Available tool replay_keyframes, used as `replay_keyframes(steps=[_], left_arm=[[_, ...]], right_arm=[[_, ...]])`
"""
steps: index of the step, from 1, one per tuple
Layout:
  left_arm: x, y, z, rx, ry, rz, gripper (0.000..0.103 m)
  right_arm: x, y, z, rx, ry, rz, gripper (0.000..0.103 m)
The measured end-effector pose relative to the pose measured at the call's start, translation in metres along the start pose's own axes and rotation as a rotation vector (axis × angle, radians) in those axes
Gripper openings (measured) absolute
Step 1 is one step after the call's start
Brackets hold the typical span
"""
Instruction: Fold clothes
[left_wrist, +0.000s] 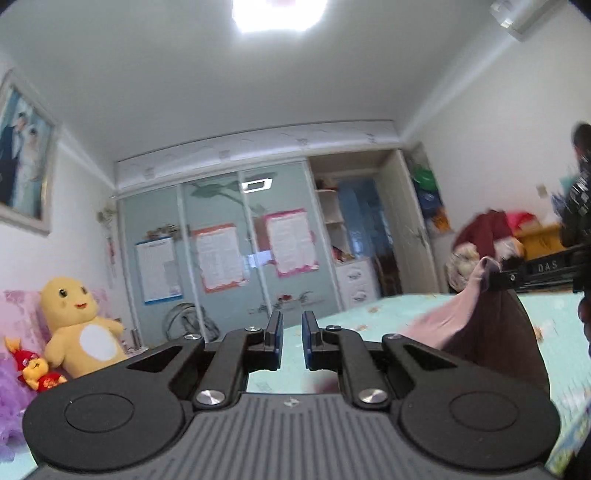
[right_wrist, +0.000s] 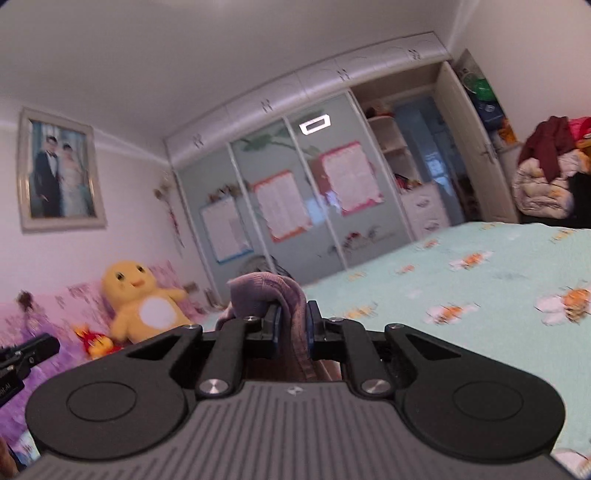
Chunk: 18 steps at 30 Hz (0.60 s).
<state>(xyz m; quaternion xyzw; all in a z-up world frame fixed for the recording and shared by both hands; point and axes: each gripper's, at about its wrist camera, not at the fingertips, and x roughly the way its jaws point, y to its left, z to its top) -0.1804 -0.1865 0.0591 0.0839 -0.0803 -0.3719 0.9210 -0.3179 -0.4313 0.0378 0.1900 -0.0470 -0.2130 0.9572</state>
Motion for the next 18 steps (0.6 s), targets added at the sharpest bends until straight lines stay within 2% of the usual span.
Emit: replay_keyframes(steps=[1,3,4,6,7,10,11,12,13,15,16,18], left_arm=[[0.008,0.001,-0.002,-0.005,0.021,0.017,0.012],[0.026,0.0,-0.015,0.0,0.114,0.038,0.012],[0.03,0.0,-0.023,-0.032,0.166,0.019,0.012],[0.034,0.002,-0.041,-0.136,0.273,-0.049,0.012],[0.032,-0.002,-0.05,-0.151,0.312,-0.071,0.013],[0.019,-0.019,-0.077,-0.129,0.404,-0.121,0.026],[0.013,-0.023,-0.086,-0.118,0.432,-0.142,0.042],[0.006,-0.025,-0.094,-0.106,0.454,-0.157,0.051],[0.0,-0.026,-0.102,-0.094,0.472,-0.167,0.053],[-0.006,-0.027,-0.115,-0.057,0.504,-0.164,0.055],[-0.005,-0.025,-0.121,-0.045,0.518,-0.156,0.055],[-0.002,-0.015,-0.127,-0.077,0.542,-0.149,0.055]], right_arm=[[0.009,0.002,0.005,0.004,0.002,0.011,0.013],[0.034,0.006,0.008,0.002,0.022,0.042,0.013],[0.052,0.007,0.004,0.002,0.052,0.048,0.013],[0.096,0.006,-0.008,0.014,0.171,0.058,0.013],[0.114,0.005,-0.015,0.018,0.226,0.053,0.013],[0.13,-0.005,-0.039,-0.001,0.338,-0.063,0.017],[0.131,-0.009,-0.046,0.005,0.364,-0.083,0.019],[0.116,-0.018,-0.05,0.048,0.356,-0.041,0.035],[0.1,-0.027,-0.053,0.085,0.347,-0.006,0.053],[0.061,-0.04,-0.058,0.093,0.339,0.017,0.062],[0.044,-0.045,-0.059,0.089,0.353,0.034,0.062],[0.02,-0.051,-0.065,0.112,0.424,0.095,0.064]])
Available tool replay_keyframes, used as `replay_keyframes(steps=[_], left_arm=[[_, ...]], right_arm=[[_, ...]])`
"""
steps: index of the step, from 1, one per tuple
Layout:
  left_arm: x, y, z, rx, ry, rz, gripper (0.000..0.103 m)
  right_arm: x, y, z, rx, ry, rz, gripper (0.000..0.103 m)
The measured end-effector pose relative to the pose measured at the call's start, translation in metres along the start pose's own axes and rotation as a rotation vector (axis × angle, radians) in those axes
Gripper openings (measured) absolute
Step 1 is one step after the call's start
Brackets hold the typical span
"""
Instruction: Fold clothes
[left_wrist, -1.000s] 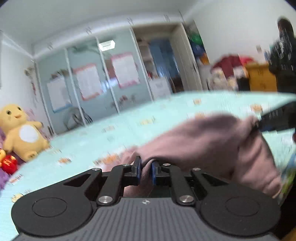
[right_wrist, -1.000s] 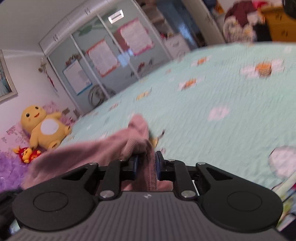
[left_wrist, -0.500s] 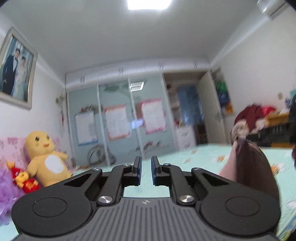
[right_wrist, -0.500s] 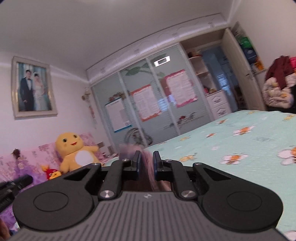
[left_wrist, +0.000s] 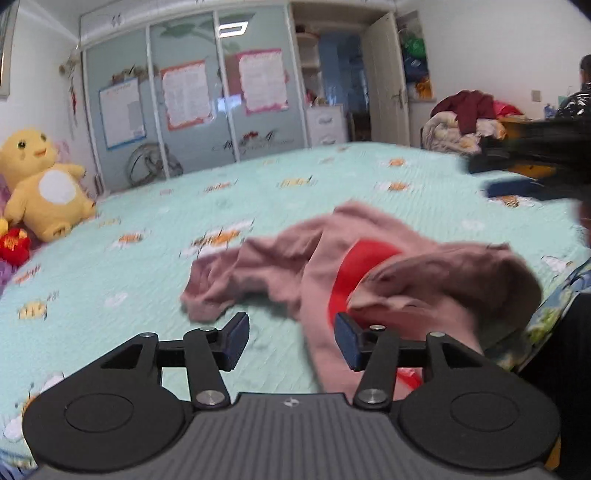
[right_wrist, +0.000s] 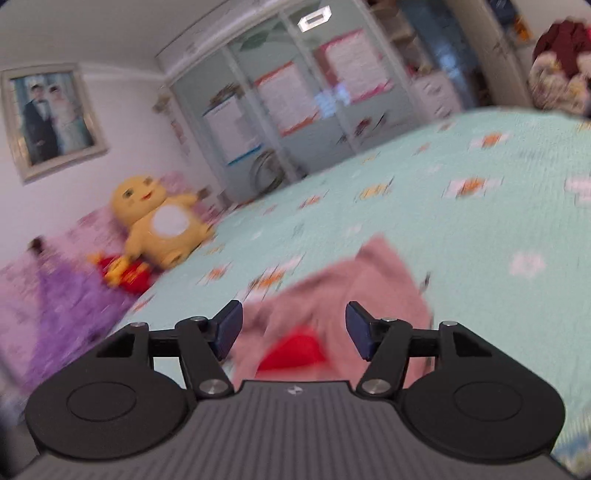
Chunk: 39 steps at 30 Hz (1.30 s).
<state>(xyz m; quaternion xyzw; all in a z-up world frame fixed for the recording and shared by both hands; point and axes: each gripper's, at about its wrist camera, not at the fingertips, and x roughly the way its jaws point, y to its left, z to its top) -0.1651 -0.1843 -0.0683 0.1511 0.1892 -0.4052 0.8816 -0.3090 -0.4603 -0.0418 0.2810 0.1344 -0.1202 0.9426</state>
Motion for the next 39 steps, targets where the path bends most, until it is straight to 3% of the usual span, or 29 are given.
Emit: replay_keyframes(steps=[3,7,8,10,13,16,20,21,22,23,25,32,39], left_arm=[[0.002,0.008,0.003,-0.062,0.001,0.006,0.055],[0.006,0.015,0.009,-0.058,-0.022,0.021,0.059],[0.005,0.016,0.009,-0.053,-0.026,0.026,0.06],[0.005,0.019,0.009,-0.046,-0.033,0.039,0.06],[-0.002,0.027,0.009,-0.071,-0.048,0.062,0.06],[-0.014,0.033,0.013,-0.102,-0.096,0.07,0.06],[-0.025,0.025,0.021,-0.071,-0.174,0.033,0.064],[-0.024,0.018,0.02,-0.046,-0.171,0.012,0.067],[-0.022,0.012,0.02,-0.021,-0.168,-0.009,0.068],[-0.021,0.006,0.02,0.003,-0.165,-0.031,0.068],[-0.016,-0.011,0.015,0.074,-0.132,-0.082,0.068],[0.021,-0.069,-0.014,0.294,0.029,-0.239,0.069],[0.066,-0.09,-0.023,0.34,0.123,-0.16,0.073]], right_arm=[[0.001,0.005,-0.027,0.015,0.197,0.097,0.066],[0.039,0.017,-0.061,0.029,0.344,0.093,0.064],[0.049,0.02,-0.069,0.032,0.381,0.092,0.059],[0.066,0.028,-0.071,0.025,0.401,0.086,0.008],[0.087,0.042,-0.058,0.001,0.368,0.079,0.007],[0.082,0.052,-0.009,0.029,0.167,0.127,0.007],[0.087,0.034,0.049,0.212,-0.081,0.13,0.013],[0.095,0.028,0.054,0.238,-0.088,0.105,0.025],[0.107,0.02,0.055,0.265,-0.044,0.091,0.047],[0.117,0.012,0.051,0.301,0.024,0.086,0.052],[0.118,0.001,0.035,0.361,0.099,0.082,0.052],[0.05,-0.01,-0.019,0.27,0.099,0.079,0.059],[0.039,-0.031,-0.049,0.281,0.139,-0.023,0.061]])
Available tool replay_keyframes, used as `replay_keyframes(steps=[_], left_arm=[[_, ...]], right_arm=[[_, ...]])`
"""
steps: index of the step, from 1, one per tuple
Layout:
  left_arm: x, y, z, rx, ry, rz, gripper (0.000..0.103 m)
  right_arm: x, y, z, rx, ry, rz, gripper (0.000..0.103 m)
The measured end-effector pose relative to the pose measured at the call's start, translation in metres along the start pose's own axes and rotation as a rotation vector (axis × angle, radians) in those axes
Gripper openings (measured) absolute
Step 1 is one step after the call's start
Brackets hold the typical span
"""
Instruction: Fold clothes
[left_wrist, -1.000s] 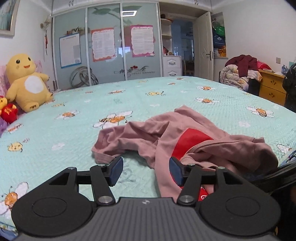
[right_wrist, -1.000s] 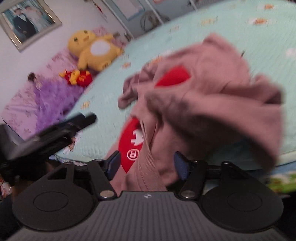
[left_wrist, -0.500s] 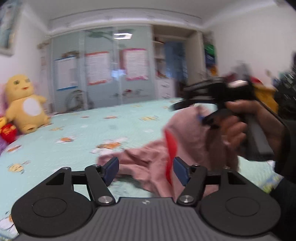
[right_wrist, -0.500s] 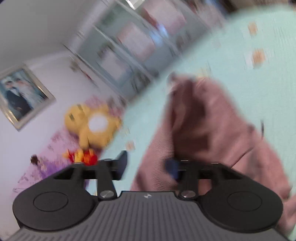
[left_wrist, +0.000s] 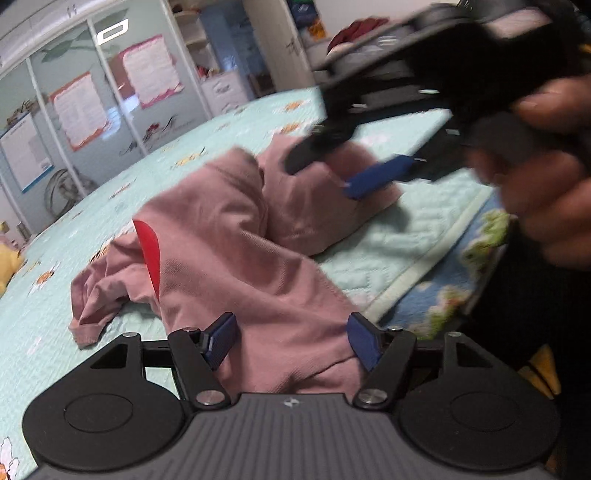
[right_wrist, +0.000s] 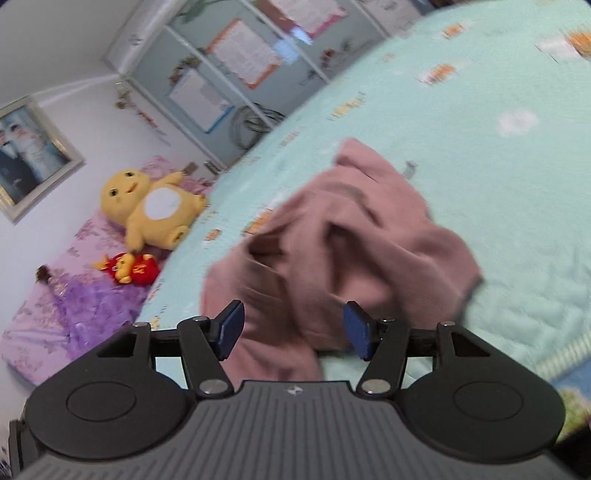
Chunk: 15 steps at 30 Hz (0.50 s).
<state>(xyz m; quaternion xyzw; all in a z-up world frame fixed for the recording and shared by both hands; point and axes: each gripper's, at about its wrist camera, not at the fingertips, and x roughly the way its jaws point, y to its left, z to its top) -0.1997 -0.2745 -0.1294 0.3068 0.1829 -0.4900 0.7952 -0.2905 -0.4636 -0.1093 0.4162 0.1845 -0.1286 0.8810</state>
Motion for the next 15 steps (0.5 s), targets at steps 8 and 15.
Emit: replay_keyframes(steps=[8,15], left_arm=[[0.001,0.035,-0.011,-0.149,-0.029,0.024,0.036],[-0.032,0.091,0.007,-0.317,-0.233,0.156,0.023]], right_arm=[[0.011,-0.015,-0.01,-0.006,-0.01,-0.154,0.061],[0.004,-0.026,-0.007,0.01,-0.094,-0.221,0.059]])
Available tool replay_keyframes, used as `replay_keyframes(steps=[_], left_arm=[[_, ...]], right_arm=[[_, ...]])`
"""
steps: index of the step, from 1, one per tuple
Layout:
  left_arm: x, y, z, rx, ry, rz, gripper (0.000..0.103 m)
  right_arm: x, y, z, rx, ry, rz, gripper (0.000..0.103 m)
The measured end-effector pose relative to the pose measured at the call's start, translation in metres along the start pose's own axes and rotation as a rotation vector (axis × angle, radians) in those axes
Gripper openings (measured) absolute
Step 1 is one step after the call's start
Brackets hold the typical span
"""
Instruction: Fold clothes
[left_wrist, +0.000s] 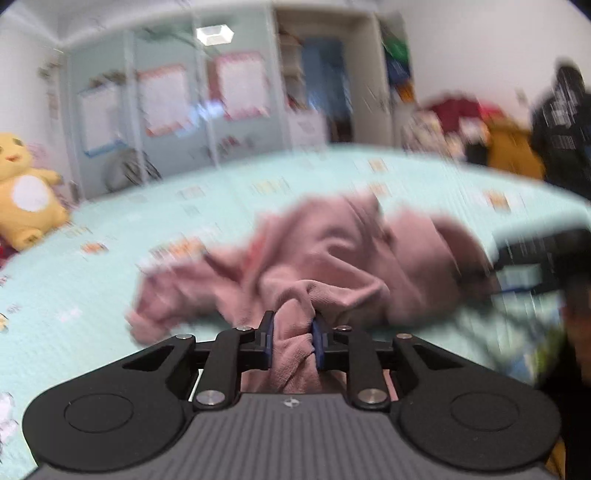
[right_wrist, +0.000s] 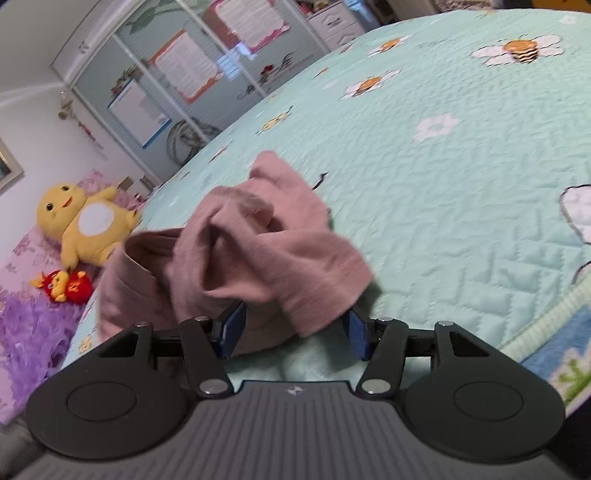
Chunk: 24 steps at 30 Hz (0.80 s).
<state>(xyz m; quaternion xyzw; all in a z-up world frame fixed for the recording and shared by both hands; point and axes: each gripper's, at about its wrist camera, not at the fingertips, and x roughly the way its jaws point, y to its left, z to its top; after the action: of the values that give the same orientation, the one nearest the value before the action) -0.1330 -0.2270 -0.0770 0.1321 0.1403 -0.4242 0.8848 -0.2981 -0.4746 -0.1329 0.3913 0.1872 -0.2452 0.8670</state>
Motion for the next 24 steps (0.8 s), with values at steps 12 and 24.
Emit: replay_keyframes(steps=[12,24], left_arm=[[0.052,0.015,-0.033,-0.076,0.151,0.14,0.068],[0.049,0.032,-0.042,-0.117,0.098,0.143,0.098]], right_arm=[[-0.004,0.032,-0.015,-0.209,-0.023,-0.034,0.061],[0.066,0.089,0.005,-0.412,-0.001,-0.203,0.043]])
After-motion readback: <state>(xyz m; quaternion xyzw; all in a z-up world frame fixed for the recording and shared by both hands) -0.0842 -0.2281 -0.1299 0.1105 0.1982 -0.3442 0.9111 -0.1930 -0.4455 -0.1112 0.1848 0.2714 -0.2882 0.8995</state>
